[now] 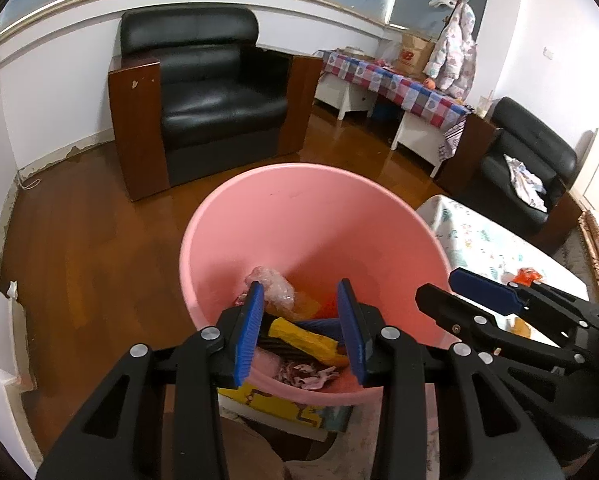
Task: Collect trash
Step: 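Move both open tools back over the orange peel on the table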
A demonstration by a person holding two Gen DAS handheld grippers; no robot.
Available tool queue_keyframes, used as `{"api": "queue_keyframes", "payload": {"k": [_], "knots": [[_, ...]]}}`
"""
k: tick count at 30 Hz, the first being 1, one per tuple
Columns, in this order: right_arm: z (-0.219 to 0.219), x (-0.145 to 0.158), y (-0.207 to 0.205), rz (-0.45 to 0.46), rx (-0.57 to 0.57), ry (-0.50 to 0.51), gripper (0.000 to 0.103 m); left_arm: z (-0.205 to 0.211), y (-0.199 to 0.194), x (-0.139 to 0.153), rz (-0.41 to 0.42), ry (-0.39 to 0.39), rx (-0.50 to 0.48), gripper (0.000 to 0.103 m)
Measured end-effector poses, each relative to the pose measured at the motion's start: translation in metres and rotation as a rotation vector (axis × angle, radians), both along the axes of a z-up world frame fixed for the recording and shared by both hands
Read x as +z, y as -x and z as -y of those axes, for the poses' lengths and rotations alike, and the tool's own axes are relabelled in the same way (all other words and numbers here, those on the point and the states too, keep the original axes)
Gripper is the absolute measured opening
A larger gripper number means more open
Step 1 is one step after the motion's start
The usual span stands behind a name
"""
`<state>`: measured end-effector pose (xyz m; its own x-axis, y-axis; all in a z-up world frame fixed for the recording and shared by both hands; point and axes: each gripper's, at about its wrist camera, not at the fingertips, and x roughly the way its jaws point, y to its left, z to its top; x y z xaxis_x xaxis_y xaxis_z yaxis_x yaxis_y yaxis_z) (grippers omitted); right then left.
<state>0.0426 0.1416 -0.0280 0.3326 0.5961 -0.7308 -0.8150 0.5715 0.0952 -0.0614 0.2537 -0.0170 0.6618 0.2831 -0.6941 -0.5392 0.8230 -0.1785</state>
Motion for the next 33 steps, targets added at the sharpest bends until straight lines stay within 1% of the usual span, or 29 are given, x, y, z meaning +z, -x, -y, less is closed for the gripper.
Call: {"api": "queue_keyframes", "payload": {"k": [5,10,13,19,24,28,33], "knots": [[0.023,0.005,-0.001,-0.012,-0.033,-0.013,0.034,0.015,0.0,0.01,0.022,-0.014,-0.037,0.038],[0.053,0.005,-0.002,-0.014,-0.075,-0.004,0.034,0.032,0.0,0.019,0.037,-0.029,-0.077,0.038],[0.075,0.002,-0.004,-0.006,-0.109,0.016,0.034,0.044,-0.002,0.023,0.044,-0.039,-0.11,0.038],[0.127,-0.004,-0.006,-0.004,-0.194,0.025,0.034,0.074,-0.009,0.026,0.06,-0.039,-0.203,0.038],[0.173,-0.007,-0.008,0.014,-0.26,0.036,0.034,0.1,-0.021,0.021,0.056,-0.035,-0.293,0.038],[0.203,-0.013,-0.013,-0.012,-0.311,0.039,0.034,0.123,-0.034,0.012,0.028,-0.022,-0.382,0.038],[0.221,-0.023,-0.016,-0.039,-0.348,0.044,0.034,0.142,-0.05,0.003,-0.007,-0.001,-0.469,0.038]]}}
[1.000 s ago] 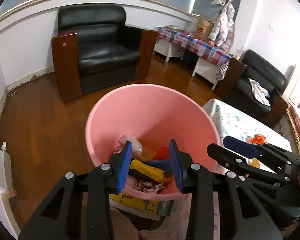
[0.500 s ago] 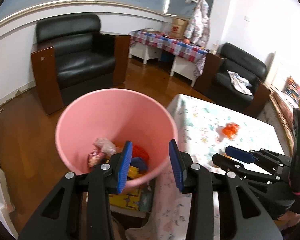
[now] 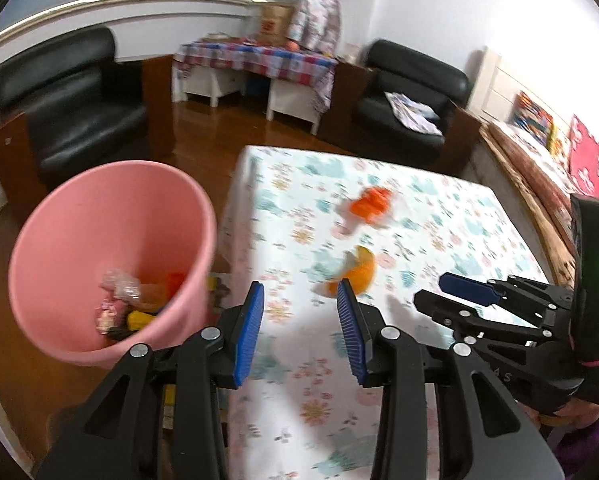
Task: Collect trash
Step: 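Move both open tools back over the orange peel on the table, then grasp the orange peel with the left tool while the right tool reaches toward the orange-white bag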
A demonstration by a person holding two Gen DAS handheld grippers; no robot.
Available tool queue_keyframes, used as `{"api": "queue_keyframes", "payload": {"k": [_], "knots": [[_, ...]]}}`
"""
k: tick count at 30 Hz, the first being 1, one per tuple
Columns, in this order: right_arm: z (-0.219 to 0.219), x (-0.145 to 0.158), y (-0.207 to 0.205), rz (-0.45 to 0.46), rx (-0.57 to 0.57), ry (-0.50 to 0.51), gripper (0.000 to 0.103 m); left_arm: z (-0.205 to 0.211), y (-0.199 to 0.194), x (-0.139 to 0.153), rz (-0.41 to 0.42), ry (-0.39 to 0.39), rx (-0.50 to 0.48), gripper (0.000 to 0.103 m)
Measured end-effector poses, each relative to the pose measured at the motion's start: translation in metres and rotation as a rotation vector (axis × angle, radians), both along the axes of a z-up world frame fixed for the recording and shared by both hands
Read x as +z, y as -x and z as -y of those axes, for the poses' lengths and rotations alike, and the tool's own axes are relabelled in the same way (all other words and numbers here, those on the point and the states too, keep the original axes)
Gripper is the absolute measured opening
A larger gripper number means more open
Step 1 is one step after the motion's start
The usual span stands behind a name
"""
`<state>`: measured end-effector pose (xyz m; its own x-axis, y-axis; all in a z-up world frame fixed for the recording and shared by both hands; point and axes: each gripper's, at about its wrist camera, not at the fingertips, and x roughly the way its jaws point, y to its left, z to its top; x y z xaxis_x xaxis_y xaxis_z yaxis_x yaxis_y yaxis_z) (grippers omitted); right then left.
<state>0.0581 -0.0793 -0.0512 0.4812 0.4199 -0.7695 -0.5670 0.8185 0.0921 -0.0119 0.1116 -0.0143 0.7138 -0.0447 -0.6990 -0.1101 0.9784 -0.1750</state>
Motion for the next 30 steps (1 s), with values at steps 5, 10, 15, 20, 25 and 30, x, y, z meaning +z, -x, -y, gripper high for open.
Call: {"api": "queue_keyframes", "payload": {"k": [5,10,15,20,25,30], "knots": [[-0.001,-0.005,-0.005,-0.029,-0.025,-0.005,0.034,0.017,-0.02,-0.012,-0.04,-0.011,-0.058,0.038],[0.001,-0.011,-0.01,-0.047,-0.032,-0.006,0.034,0.035,-0.036,-0.02,-0.07,-0.052,-0.116,0.038],[0.007,-0.013,-0.016,-0.059,-0.041,-0.007,0.034,0.046,-0.057,-0.03,-0.098,-0.103,-0.18,0.038],[0.015,-0.012,-0.026,-0.07,-0.065,-0.036,0.035,0.048,-0.073,-0.046,-0.124,-0.13,-0.18,0.038],[0.021,-0.012,-0.032,-0.078,-0.096,-0.057,0.045,0.042,-0.076,-0.05,-0.118,-0.115,-0.163,0.038],[0.02,-0.016,-0.034,-0.089,-0.101,-0.049,0.045,0.038,-0.082,-0.058,-0.143,-0.128,-0.148,0.038]]}}
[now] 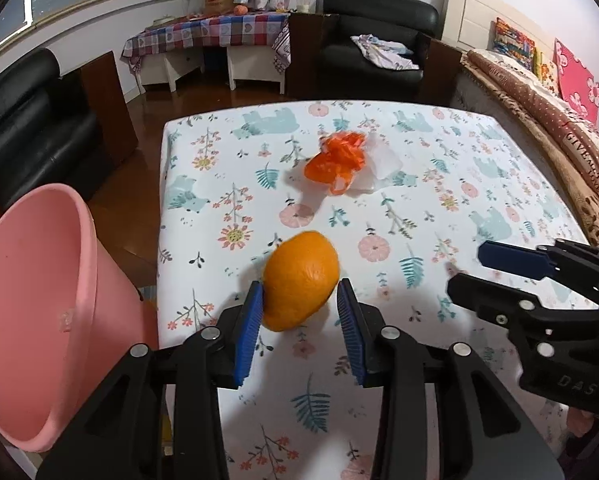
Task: Collect trash
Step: 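Grasp the orange peel with the left tool while the right tool reaches toward the orange-white bag, then grasp the orange-and-white plastic bag with the right tool while the left tool holds the peel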
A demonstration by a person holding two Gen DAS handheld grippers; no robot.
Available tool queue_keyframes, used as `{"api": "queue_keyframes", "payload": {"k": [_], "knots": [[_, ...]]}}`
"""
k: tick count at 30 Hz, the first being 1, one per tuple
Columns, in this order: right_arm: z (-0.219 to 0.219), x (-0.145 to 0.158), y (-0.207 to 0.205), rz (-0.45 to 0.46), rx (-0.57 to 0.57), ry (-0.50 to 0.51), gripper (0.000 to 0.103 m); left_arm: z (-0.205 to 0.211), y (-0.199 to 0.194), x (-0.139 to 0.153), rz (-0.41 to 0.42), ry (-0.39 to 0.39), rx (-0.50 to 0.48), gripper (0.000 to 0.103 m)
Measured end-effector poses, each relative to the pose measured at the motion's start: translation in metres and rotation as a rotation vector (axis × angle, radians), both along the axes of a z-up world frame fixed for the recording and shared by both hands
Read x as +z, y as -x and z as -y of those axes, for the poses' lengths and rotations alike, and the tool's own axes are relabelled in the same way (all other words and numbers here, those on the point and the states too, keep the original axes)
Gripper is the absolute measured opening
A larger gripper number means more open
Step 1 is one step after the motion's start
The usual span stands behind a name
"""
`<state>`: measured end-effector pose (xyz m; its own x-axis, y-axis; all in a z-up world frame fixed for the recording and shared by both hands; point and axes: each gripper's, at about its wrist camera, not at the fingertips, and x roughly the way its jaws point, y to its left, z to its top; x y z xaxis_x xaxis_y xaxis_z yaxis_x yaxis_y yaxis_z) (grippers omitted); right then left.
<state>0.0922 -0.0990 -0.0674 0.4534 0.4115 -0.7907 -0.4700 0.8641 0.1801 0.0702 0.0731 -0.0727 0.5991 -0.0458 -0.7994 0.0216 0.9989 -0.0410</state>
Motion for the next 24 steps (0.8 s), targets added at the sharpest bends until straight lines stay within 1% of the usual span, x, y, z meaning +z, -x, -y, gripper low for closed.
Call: {"api": "queue_keyframes", "payload": {"k": [5,6,7,9,10,13,17,20,24], "knots": [[-0.001,-0.004,-0.001,-0.004,-0.001,0.007,0.045,-0.003,0.0,-0.001,0.011,0.016,0.01,0.038],[-0.002,-0.004,-0.002,-0.005,-0.002,0.008,0.045,-0.004,0.0,-0.001,0.016,0.026,0.013,0.036],[-0.002,-0.004,-0.003,-0.006,-0.003,0.007,0.045,-0.004,0.001,0.0,0.02,0.036,0.014,0.03],[-0.003,-0.005,-0.003,-0.006,-0.002,0.008,0.045,-0.006,0.003,0.001,0.024,0.047,0.021,0.027],[-0.003,-0.004,-0.004,-0.004,-0.001,0.008,0.045,-0.007,0.005,0.002,0.027,0.054,0.026,0.024],[-0.004,-0.002,-0.008,0.004,-0.004,-0.009,0.045,-0.008,0.012,0.005,0.033,0.079,0.036,0.02],[-0.011,0.007,-0.018,0.022,-0.009,-0.042,0.045,-0.012,0.022,0.01,0.042,0.11,0.063,0.02],[-0.021,0.016,-0.03,0.054,-0.013,-0.05,0.047,-0.015,0.03,0.014,0.052,0.141,0.08,0.019],[-0.034,0.024,-0.049,0.074,-0.019,-0.052,0.05,-0.018,0.038,0.014,0.049,0.15,0.088,0.02]]}}
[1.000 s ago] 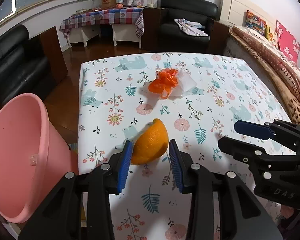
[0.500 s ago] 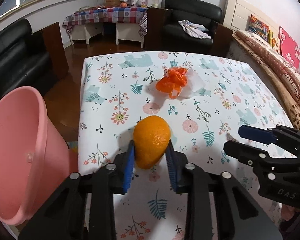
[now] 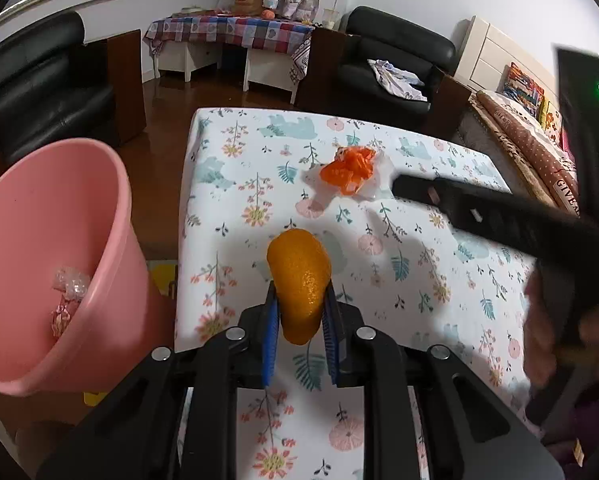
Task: Collect trash
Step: 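Grasp the orange-and-white plastic bag with the right tool while the left tool holds the peel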
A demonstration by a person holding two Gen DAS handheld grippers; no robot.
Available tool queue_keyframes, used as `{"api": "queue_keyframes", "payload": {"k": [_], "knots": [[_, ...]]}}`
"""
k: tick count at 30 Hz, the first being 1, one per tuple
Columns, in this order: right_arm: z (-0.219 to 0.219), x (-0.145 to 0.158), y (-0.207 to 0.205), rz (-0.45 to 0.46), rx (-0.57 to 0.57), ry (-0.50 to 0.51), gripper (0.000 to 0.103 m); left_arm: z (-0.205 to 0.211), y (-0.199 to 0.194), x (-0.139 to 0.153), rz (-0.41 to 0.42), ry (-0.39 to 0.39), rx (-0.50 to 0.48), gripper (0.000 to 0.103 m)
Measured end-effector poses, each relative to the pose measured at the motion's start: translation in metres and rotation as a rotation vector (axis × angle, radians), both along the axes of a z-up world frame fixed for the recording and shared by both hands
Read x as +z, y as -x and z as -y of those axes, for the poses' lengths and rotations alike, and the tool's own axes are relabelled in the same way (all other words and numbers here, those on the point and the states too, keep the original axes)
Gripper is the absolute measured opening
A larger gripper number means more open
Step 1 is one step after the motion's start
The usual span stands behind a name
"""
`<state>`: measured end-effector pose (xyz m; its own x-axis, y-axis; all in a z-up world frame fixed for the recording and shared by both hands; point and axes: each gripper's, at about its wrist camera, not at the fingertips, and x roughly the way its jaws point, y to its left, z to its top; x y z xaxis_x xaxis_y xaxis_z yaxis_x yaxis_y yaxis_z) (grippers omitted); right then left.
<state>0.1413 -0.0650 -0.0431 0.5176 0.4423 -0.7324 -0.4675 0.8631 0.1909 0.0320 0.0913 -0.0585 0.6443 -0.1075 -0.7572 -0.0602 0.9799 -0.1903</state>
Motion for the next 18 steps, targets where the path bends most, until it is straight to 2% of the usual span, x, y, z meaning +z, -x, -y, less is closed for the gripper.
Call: {"api": "queue_keyframes", "payload": {"k": [8,10,18], "knots": [[-0.023,-0.009,-0.04,-0.029,0.0,0.024,0.051,-0.009,0.009,-0.004,-0.016,0.046,0.014,0.019],[-0.029,-0.013,-0.045,-0.024,0.007,0.045,0.055,-0.011,0.01,-0.005,-0.017,0.053,0.016,0.019],[-0.044,-0.026,-0.054,0.032,0.014,0.114,0.056,-0.01,0.012,-0.004,-0.016,0.057,0.016,0.02]]}}
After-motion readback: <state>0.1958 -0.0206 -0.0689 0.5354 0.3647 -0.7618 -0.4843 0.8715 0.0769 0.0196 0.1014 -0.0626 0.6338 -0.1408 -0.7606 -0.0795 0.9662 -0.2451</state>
